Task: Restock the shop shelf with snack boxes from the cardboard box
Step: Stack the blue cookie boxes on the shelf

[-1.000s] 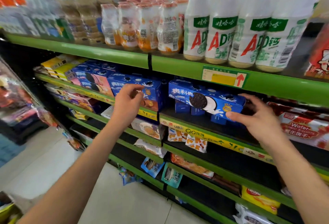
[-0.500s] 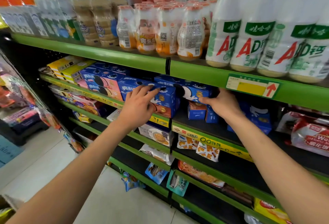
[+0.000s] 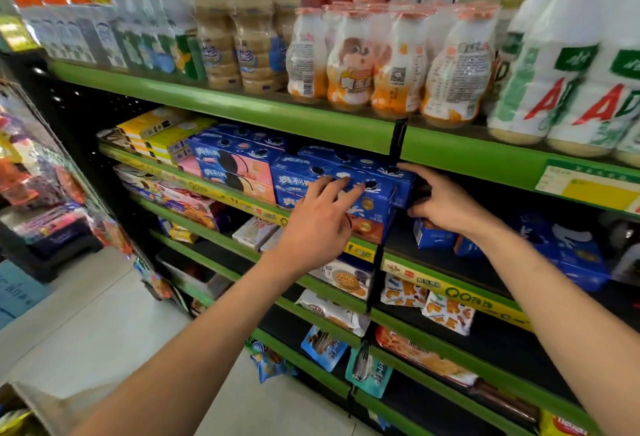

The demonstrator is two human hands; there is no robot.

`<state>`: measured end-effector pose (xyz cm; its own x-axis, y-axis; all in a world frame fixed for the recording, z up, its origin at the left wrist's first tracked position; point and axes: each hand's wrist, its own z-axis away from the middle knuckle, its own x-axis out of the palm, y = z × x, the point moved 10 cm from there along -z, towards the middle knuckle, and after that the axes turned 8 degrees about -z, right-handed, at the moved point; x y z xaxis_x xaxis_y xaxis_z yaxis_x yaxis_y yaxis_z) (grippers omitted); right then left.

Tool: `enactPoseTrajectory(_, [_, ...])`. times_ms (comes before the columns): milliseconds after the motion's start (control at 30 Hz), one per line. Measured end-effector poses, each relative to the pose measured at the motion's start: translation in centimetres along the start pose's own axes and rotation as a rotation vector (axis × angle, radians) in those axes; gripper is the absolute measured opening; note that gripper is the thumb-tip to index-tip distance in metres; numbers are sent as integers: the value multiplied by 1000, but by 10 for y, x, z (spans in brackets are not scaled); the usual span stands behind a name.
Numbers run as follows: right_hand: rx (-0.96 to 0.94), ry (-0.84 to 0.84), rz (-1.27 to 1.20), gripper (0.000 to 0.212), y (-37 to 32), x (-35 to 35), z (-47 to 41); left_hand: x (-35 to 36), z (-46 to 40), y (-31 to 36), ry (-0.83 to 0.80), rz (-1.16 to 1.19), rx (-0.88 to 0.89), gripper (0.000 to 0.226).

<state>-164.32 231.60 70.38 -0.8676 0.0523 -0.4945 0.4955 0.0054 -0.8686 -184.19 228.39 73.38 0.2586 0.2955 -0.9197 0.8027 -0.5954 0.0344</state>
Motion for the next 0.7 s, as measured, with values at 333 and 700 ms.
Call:
enactPoseTrajectory(333, [-24, 19, -18, 98, -8, 16, -2, -1, -7, -4, 43, 47, 23, 54])
enactPoseTrajectory(700, [3, 50, 197, 91, -15, 15, 24, -9, -3, -2, 158, 144, 48, 51])
